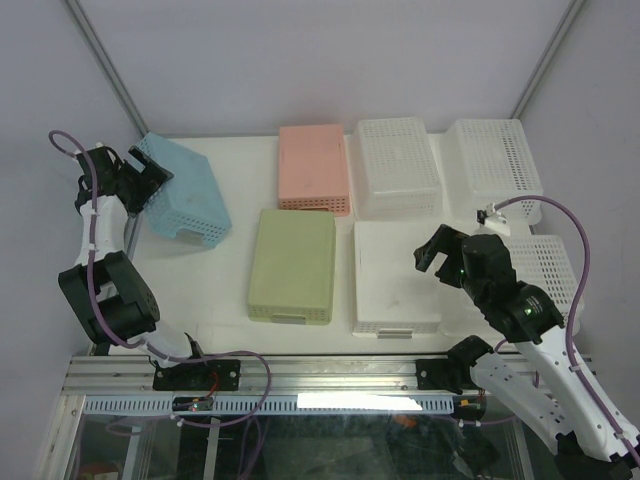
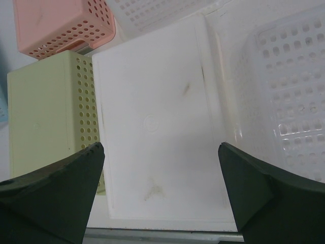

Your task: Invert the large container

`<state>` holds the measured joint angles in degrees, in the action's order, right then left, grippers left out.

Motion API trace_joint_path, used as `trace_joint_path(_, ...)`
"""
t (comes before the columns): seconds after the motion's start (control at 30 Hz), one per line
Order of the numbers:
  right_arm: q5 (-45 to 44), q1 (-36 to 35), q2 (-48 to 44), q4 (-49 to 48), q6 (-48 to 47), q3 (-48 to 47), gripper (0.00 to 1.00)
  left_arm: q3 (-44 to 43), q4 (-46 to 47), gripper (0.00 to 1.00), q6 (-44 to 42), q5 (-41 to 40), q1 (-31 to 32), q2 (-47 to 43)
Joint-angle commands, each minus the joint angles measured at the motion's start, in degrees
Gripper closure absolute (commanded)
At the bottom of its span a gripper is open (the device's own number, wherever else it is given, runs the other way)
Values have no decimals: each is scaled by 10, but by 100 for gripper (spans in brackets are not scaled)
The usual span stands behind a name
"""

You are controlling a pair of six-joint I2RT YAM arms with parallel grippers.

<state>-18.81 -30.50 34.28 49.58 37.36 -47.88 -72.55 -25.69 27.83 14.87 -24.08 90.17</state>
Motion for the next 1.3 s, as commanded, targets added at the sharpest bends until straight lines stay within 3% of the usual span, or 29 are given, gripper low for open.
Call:
trace_joint_path(0.0,-3,1,-4,-26,-5,1,1,-16,-24,1,-28,11,-4,-27)
trace_joint_path(0.07,-2,1,-3,-26,-5,1,1,-13,-10,1,-25,71,-4,-27)
trace_joint_path(0.4,-11,1,-16,-11,-5,-2,1,15,53,1,45,163,-31,-59)
trace_joint_path(0.53,-11,1,-14,-11,-5,-4,1,15,37,1,47,136,-51,-78)
trace_joint_path(0.77,-2,1,-7,-22,-8,-2,1,19,-26,1,14,-51,-65,-127)
trace_joint_path(0.9,4,1,-3,-30,-8,0,1,19,-26,1,-4,-63,-62,-149)
trace_joint_path(0.97,9,1,2,-33,-8,-1,1,7,-33,1,-26,-76,-33,-146)
trace_joint_path(1.07,14,1,9,-38,-7,-2,1,-28,-61,1,-67,-163,71,-127)
trace_joint_path(1.27,9,1,33,-38,-23,-32,1,-69,-82,1,-71,-199,266,-100)
